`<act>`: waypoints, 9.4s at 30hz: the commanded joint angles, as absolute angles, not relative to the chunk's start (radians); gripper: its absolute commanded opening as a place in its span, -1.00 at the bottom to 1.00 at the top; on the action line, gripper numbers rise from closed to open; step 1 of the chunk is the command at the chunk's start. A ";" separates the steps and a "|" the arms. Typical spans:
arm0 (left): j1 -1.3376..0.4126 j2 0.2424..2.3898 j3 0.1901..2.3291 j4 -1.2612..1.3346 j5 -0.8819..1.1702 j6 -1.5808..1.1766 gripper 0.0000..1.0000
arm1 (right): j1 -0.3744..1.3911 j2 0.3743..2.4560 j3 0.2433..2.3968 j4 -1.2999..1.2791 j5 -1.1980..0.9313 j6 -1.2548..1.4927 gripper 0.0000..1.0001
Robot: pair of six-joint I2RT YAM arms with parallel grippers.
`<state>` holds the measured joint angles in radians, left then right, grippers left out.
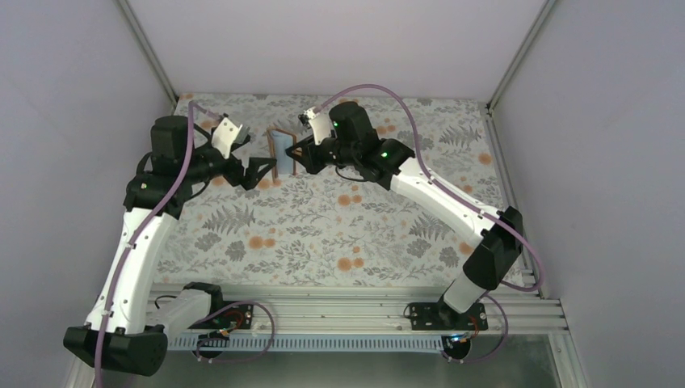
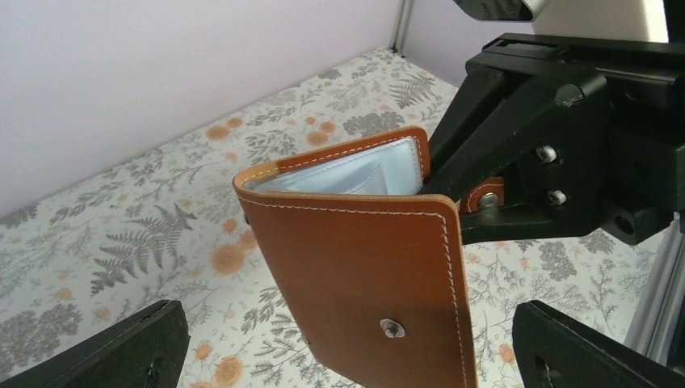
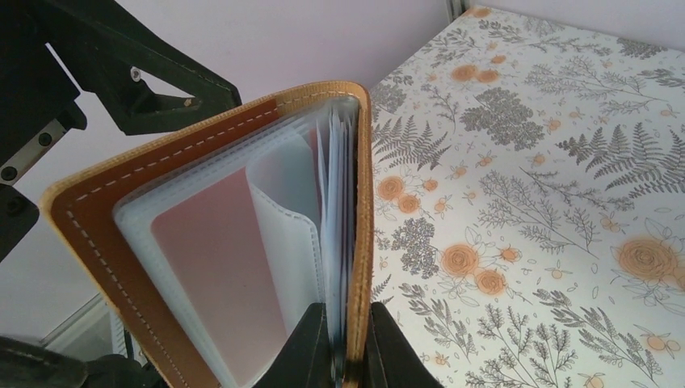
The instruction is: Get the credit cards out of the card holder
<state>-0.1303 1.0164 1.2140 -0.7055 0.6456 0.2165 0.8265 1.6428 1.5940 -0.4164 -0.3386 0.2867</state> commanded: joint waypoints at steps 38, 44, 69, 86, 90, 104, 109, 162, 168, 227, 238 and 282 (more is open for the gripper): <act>-0.083 0.955 1.214 -0.776 0.558 0.279 0.94 | 0.819 1.576 1.620 -0.412 -0.465 0.235 -0.92; -0.074 0.948 1.193 -0.779 0.595 0.288 0.44 | 0.819 1.582 1.636 -0.424 -0.501 0.205 -0.92; -0.071 0.925 1.213 -0.808 0.643 0.224 -0.95 | 0.818 1.544 1.502 -0.330 -0.789 0.023 0.47; -0.071 0.867 1.220 -0.810 0.691 0.206 -0.95 | 0.833 1.614 1.487 -0.190 -0.631 0.147 0.74; -0.071 0.862 1.220 -0.814 0.742 0.198 -0.95 | 0.832 1.623 1.473 -0.190 -0.660 0.127 0.18; -0.049 0.815 1.175 -0.815 0.764 0.211 -0.59 | 0.817 1.561 1.422 -0.190 -0.728 0.126 -0.92; -0.043 0.767 1.132 -0.812 0.601 0.237 0.32 | 0.811 1.552 1.454 -0.261 -0.671 0.160 -0.92; -0.138 0.612 1.103 -0.621 0.587 0.072 0.43 | 0.757 1.446 1.483 -0.580 -0.370 0.355 -0.92; -0.125 0.632 1.135 -0.579 0.920 0.148 0.31 | 0.752 1.609 1.617 -0.652 -0.179 0.377 -0.92; -0.101 0.785 0.808 -0.384 1.117 0.082 -0.95 | 0.762 1.567 1.511 -0.582 -0.976 -0.233 -0.80; -0.066 0.671 0.728 -0.200 1.142 -0.145 -0.95 | 0.717 1.487 1.367 -0.390 -1.012 -0.142 0.29; -0.012 0.677 0.690 -0.234 0.743 -0.071 -0.10 | 0.776 1.571 1.372 -0.461 0.126 0.434 -0.92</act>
<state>-0.0174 0.6834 0.6800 -0.2764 0.6899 -0.0902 0.6983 1.5402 1.2732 -0.4278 -0.1383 0.3786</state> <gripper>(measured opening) 0.491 0.113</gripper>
